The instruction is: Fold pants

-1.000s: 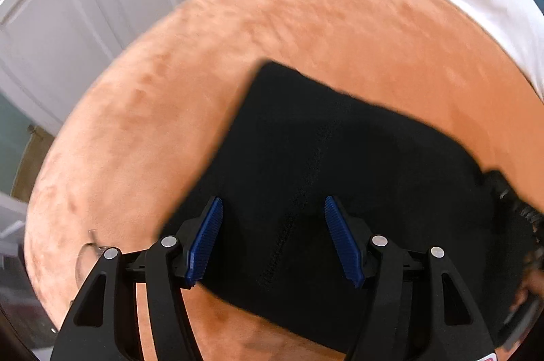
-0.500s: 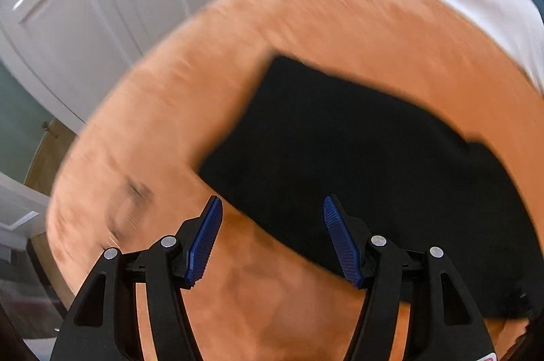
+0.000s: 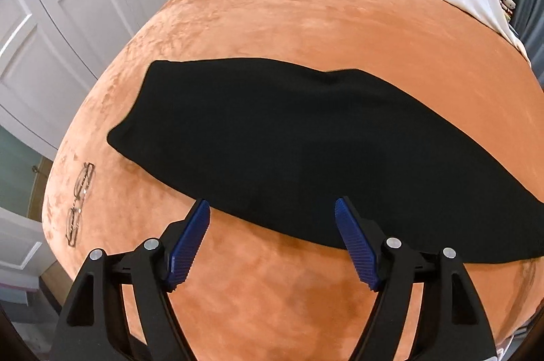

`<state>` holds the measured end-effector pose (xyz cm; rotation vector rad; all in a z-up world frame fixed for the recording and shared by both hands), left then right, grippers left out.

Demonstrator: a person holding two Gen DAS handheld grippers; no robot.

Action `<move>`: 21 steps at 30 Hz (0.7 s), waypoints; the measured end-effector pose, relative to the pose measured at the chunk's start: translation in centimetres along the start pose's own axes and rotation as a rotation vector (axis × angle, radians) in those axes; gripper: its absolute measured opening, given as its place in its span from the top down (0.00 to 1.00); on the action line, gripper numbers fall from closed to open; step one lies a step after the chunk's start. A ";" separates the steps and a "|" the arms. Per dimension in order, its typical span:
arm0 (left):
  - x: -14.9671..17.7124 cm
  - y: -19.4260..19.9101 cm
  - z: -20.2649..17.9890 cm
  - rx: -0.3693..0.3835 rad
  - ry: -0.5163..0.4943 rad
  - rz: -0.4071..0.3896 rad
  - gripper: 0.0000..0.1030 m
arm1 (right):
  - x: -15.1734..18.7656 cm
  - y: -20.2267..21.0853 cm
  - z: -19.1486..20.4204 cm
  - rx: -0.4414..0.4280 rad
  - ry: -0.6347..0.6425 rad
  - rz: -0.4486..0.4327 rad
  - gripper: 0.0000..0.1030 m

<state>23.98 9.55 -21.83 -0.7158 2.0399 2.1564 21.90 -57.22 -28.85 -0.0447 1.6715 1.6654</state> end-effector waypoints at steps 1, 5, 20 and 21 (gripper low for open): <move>0.5 0.2 -0.3 0.000 -0.001 0.003 0.29 | -0.8 -0.5 -0.1 0.018 0.027 -0.005 0.69; 1.5 0.7 -2.2 -0.023 -0.028 0.012 0.29 | -3.1 -3.9 0.6 0.031 0.135 0.026 0.58; 2.6 -1.0 1.4 -0.127 0.013 0.068 0.28 | -4.4 -3.5 -4.3 0.057 0.028 -0.070 0.88; 2.7 -1.3 2.6 -0.135 0.041 0.077 0.28 | -3.9 -1.7 -3.9 0.030 -0.002 -0.104 0.86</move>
Point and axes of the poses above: each gripper's, at about its wrist camera, not at the fingertips, and y roughly against the way its jaws point, z to its left, x to its underside, the point moved 8 cm from there along -y, roughly the way its jaws point, and after that the axes turned 5 degrees about y, right-handed, at the moved point
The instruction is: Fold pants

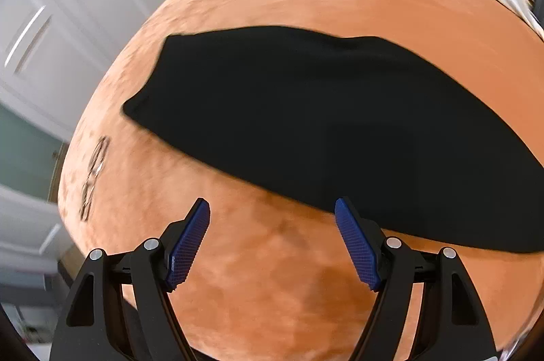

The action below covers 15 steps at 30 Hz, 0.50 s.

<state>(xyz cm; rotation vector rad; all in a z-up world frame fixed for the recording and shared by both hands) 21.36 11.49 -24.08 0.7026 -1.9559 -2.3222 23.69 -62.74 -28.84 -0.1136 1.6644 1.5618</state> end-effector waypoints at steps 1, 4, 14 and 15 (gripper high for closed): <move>0.1 -0.5 0.8 0.006 0.022 0.014 0.29 | 0.5 1.2 0.4 -0.018 -0.008 -0.012 0.86; -0.1 -3.1 4.7 0.017 0.135 0.087 0.29 | 4.4 4.9 3.0 -0.059 0.025 0.001 0.86; -5.5 -9.5 14.0 0.075 0.332 0.133 0.29 | 15.2 9.2 16.3 -0.179 0.180 0.143 0.64; -6.1 -10.2 14.9 0.078 0.366 0.131 0.29 | 15.2 9.6 18.0 -0.199 0.192 0.144 0.64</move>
Point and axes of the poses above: each gripper's, at about its wrist camera, not at the fingertips, and y roughly against the way its jaws point, z to its left, x to its underside, the point moved 8 cm from there along -y, roughly the way its jaws point, and after that the axes turned 5 degrees about y, right-handed, at the moved point
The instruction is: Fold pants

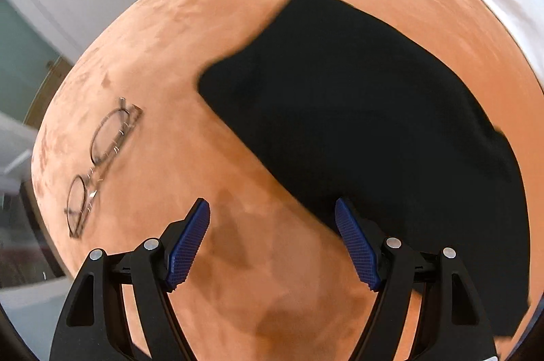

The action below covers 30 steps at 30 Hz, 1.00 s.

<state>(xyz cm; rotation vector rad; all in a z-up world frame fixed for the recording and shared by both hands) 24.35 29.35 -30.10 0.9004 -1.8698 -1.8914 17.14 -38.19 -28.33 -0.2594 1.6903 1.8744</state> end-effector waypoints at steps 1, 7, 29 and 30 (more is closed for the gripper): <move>-0.6 -0.6 0.4 0.002 0.013 -0.003 0.29 | -0.4 -0.1 1.4 -0.024 0.012 0.006 0.64; -1.0 -0.4 0.0 -0.084 -0.135 -0.095 0.34 | -1.7 -1.0 7.1 -0.021 0.098 0.035 0.60; 10.6 10.9 -11.5 -0.049 -0.461 -0.230 0.33 | -5.6 -9.2 -1.1 -0.063 0.038 0.084 1.00; 11.0 10.9 -11.7 -0.057 -0.471 -0.227 0.33 | -6.1 -8.6 -3.0 -0.033 0.011 0.068 1.00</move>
Point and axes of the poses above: each gripper's, at about its wrist camera, not at the fingertips, and y roughly against the way its jaws point, z to its left, x to its underside, the point moved 8 cm from there along -y, roughly the way its jaws point, and after that the axes turned 5 degrees about y, right-handed, at the moved point
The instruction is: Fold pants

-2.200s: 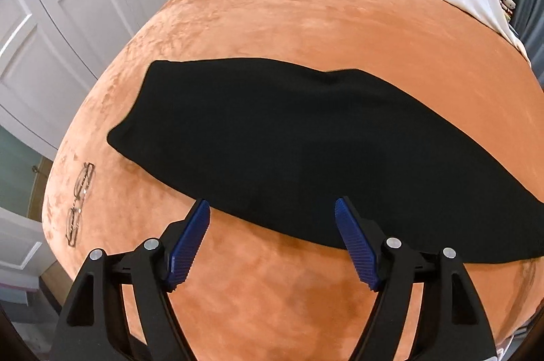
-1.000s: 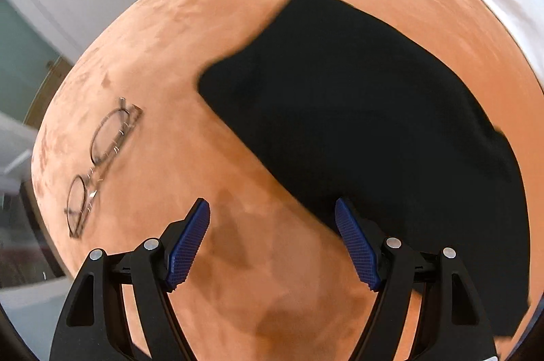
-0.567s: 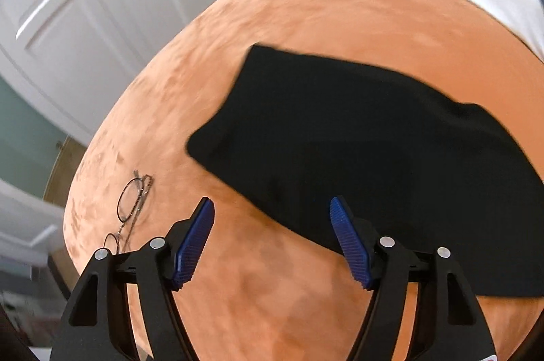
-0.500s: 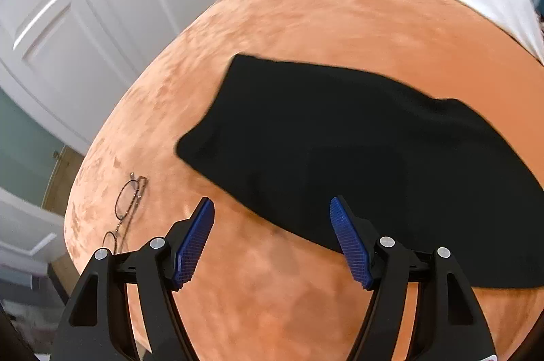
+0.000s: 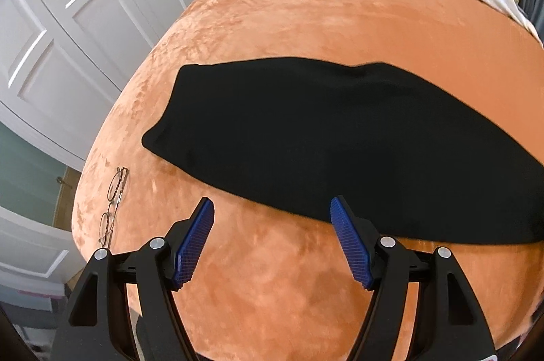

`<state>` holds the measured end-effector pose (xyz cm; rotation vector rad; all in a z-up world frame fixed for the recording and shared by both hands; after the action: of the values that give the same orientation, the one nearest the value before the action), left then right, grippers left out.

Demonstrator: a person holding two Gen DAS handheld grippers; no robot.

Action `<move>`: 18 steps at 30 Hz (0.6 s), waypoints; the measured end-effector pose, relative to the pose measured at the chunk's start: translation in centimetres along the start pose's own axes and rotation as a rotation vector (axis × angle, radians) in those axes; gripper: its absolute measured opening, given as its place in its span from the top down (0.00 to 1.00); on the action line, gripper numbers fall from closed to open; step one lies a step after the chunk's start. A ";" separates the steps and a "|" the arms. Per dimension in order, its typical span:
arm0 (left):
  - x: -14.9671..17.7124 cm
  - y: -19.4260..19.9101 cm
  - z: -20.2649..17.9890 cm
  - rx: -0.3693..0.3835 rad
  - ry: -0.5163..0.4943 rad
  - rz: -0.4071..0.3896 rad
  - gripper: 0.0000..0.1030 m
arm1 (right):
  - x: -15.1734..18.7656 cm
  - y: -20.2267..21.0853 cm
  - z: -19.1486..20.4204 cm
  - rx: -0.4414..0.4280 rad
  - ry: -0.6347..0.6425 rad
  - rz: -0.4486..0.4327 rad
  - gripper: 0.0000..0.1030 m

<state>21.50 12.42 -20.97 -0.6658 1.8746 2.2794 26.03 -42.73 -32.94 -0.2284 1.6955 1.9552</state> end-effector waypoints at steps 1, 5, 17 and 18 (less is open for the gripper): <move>0.2 0.0 -0.1 -0.003 -0.005 0.000 0.33 | -0.5 1.2 -2.9 0.057 -0.042 -0.026 0.99; 1.4 0.3 -2.2 -0.011 -0.035 0.012 0.29 | -0.5 5.2 -12.3 0.132 -0.220 -0.092 0.90; 4.9 1.0 -9.3 0.028 -0.157 0.069 0.29 | -1.6 3.8 -16.7 0.148 -0.185 -0.076 0.59; 5.0 1.0 -9.4 0.024 -0.163 0.069 0.29 | -1.9 3.5 -16.4 0.171 -0.157 -0.069 0.62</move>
<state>19.10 2.31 -23.35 -0.4036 1.8734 2.2711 22.36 -59.17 -32.27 -0.0677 1.7157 1.7204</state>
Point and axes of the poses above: each gripper's, at about its wrist camera, not at the fingertips, and y roughly against the way its jaws point, z to its left, x to its underside, the point moved 8 cm from there along -y, roughly the way its jaws point, and after that the axes turned 5 degrees about y, right-handed, at the moved point
